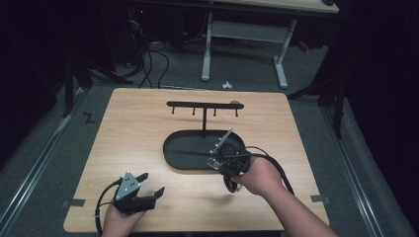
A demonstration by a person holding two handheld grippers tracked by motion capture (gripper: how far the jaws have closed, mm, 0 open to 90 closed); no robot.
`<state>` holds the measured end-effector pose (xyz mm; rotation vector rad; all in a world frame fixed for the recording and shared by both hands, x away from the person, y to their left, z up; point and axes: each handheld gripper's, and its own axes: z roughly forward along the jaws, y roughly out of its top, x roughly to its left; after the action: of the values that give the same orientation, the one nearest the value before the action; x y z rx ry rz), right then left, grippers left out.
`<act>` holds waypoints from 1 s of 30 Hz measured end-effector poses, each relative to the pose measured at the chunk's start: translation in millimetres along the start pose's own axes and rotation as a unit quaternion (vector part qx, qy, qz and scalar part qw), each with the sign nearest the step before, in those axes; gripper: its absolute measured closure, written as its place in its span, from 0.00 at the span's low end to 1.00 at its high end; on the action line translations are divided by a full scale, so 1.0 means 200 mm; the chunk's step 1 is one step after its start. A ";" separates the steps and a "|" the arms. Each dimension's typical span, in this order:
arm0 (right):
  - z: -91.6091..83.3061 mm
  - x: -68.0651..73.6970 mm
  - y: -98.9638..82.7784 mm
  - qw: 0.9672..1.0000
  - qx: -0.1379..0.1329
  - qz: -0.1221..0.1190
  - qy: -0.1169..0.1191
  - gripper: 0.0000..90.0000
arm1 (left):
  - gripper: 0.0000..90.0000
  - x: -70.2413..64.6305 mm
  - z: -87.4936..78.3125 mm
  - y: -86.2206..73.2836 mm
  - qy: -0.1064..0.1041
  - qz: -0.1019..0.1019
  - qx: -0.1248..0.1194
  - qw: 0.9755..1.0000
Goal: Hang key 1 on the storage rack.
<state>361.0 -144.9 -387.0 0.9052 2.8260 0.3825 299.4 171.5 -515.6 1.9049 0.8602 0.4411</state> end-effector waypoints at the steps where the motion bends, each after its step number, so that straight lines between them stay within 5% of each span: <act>1: -0.01 0.00 0.00 1.000 -0.001 0.002 -0.004 0.90 | 0.25 0.00 -0.01 0.00 -0.001 -0.002 -0.003 1.000; 8: -0.07 -0.04 0.01 1.000 -0.007 0.014 -0.013 0.90 | 0.25 0.00 -0.01 0.00 -0.002 -0.004 -0.001 1.000; 30: -0.06 -0.22 0.05 0.997 -0.021 0.061 -0.032 0.90 | 0.25 0.00 -0.01 -0.01 -0.003 0.003 0.004 1.000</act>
<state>398.9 -165.6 -370.6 1.0637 2.7017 0.4192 298.4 173.2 -515.9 1.9159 0.8544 0.4351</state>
